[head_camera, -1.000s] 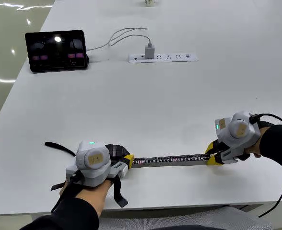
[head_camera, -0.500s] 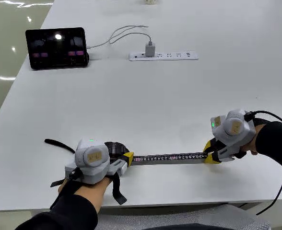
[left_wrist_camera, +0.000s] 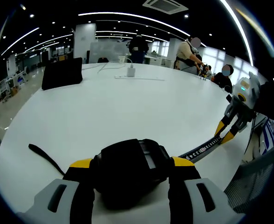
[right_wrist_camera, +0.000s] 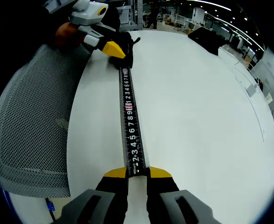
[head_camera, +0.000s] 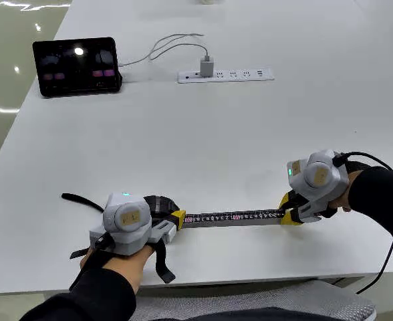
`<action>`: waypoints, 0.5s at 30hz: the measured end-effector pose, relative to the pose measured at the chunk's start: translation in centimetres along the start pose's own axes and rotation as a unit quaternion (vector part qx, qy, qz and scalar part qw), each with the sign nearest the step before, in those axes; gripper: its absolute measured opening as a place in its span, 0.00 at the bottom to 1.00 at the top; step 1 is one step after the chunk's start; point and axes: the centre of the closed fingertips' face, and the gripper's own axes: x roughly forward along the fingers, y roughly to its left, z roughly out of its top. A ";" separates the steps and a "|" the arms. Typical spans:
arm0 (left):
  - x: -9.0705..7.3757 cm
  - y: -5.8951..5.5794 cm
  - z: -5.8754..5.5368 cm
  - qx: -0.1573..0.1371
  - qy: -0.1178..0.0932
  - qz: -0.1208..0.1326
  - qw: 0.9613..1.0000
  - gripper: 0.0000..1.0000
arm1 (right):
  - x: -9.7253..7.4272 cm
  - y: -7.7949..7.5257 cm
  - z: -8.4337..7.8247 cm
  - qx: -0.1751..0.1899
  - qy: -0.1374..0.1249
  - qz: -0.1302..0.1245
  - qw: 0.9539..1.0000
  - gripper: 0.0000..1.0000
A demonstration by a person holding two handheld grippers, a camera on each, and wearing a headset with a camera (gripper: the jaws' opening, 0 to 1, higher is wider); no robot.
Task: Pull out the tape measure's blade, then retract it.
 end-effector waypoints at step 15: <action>0.1 0.0 -0.1 -0.001 0.001 -0.001 1.000 0.59 | 0.2 0.0 0.4 0.008 0.001 0.001 1.000 0.11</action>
